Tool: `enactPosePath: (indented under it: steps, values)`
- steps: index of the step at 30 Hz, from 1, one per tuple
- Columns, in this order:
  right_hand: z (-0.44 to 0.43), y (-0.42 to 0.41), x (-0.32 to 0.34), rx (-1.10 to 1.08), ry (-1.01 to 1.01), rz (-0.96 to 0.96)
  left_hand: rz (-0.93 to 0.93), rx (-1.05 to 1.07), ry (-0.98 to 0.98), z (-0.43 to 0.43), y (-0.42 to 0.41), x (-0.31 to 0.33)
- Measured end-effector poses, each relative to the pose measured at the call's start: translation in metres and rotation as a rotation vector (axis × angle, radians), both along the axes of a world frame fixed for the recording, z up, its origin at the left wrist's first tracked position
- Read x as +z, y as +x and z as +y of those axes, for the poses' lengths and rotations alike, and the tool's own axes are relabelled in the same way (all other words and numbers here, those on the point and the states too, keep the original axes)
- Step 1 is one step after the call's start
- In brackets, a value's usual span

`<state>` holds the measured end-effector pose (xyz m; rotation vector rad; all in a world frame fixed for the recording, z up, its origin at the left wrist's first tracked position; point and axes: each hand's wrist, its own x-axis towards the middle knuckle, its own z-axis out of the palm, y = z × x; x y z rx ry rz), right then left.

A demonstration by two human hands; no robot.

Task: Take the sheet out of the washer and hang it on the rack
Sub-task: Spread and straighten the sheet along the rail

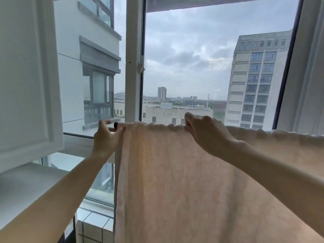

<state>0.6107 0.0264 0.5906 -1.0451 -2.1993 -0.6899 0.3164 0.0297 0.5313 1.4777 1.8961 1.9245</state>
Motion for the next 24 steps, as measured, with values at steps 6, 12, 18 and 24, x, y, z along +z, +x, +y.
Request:
enactPosePath:
  steps: [6,12,18,24]
  values:
    - [0.005,-0.008,0.003,-0.02,-0.015,-0.009,-0.074,-0.175,-0.14,-0.001,-0.005,0.002]
    - [0.008,-0.016,0.008,0.021,0.021,-0.034,-0.124,-0.241,0.033,0.001,0.002,0.025]
    - [0.017,-0.019,0.013,0.033,0.037,-0.018,-0.129,-0.104,0.14,0.012,-0.009,0.036]
    - [0.029,-0.042,0.021,0.005,0.019,0.092,-0.184,0.048,0.189,0.017,-0.049,0.035]
